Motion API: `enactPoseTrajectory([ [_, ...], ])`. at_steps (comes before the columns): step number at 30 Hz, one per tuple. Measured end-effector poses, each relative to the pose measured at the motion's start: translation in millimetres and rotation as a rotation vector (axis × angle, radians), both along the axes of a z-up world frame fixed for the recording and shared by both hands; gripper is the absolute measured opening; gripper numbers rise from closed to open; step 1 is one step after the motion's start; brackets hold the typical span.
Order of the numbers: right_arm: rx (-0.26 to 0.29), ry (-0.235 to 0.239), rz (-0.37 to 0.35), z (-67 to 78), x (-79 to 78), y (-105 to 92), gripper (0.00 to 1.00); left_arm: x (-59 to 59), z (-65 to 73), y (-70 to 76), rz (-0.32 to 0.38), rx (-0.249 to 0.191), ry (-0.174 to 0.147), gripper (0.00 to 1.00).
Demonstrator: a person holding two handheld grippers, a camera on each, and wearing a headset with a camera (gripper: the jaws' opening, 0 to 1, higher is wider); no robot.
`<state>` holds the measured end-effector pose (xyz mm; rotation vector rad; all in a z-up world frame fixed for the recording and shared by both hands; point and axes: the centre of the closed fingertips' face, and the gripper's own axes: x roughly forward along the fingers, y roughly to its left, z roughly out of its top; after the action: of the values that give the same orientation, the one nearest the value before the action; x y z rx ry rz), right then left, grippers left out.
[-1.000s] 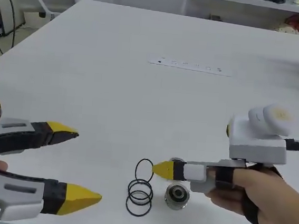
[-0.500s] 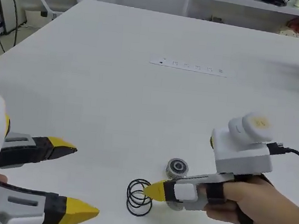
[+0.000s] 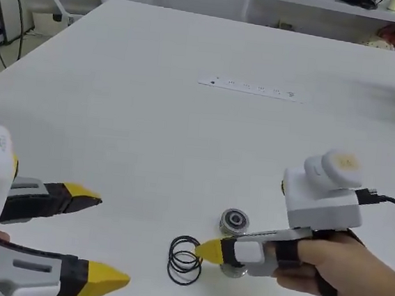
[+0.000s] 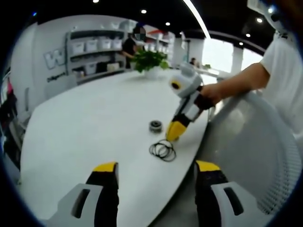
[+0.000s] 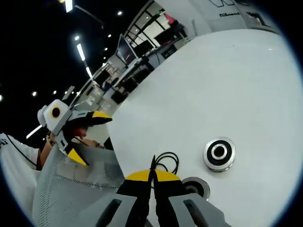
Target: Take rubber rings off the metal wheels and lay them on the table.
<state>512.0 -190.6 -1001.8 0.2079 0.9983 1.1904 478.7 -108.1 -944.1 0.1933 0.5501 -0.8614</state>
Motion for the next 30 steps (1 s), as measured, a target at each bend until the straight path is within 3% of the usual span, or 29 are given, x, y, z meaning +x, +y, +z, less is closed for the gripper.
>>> enactPoseTrajectory([
  [6, -0.008, -0.013, -0.022, -0.7, 6.2, -3.6, 0.00, 0.6, 1.6, -0.2, 0.005, -0.011, -0.003, 0.67],
  [11, -0.048, -0.048, -0.013, -4.4, 7.9, -6.3, 0.00, -0.3, 0.1, -0.4, 0.001, -0.003, 0.002, 0.66],
  [17, -0.096, -0.095, 0.019, -9.0, 5.9, -7.2, 0.07, -0.4, -0.2, -0.7, 0.000, -0.003, 0.004, 0.66],
  [25, -0.122, -0.156, 0.043, -8.0, 8.1, -8.2, 0.11, -0.9, -0.9, -0.9, -0.001, 0.000, 0.007, 0.66],
  [30, -0.127, -0.169, 0.039, -7.4, 11.3, -10.1, 0.13, -0.7, -0.7, -1.0, -0.001, 0.000, 0.006, 0.66],
])
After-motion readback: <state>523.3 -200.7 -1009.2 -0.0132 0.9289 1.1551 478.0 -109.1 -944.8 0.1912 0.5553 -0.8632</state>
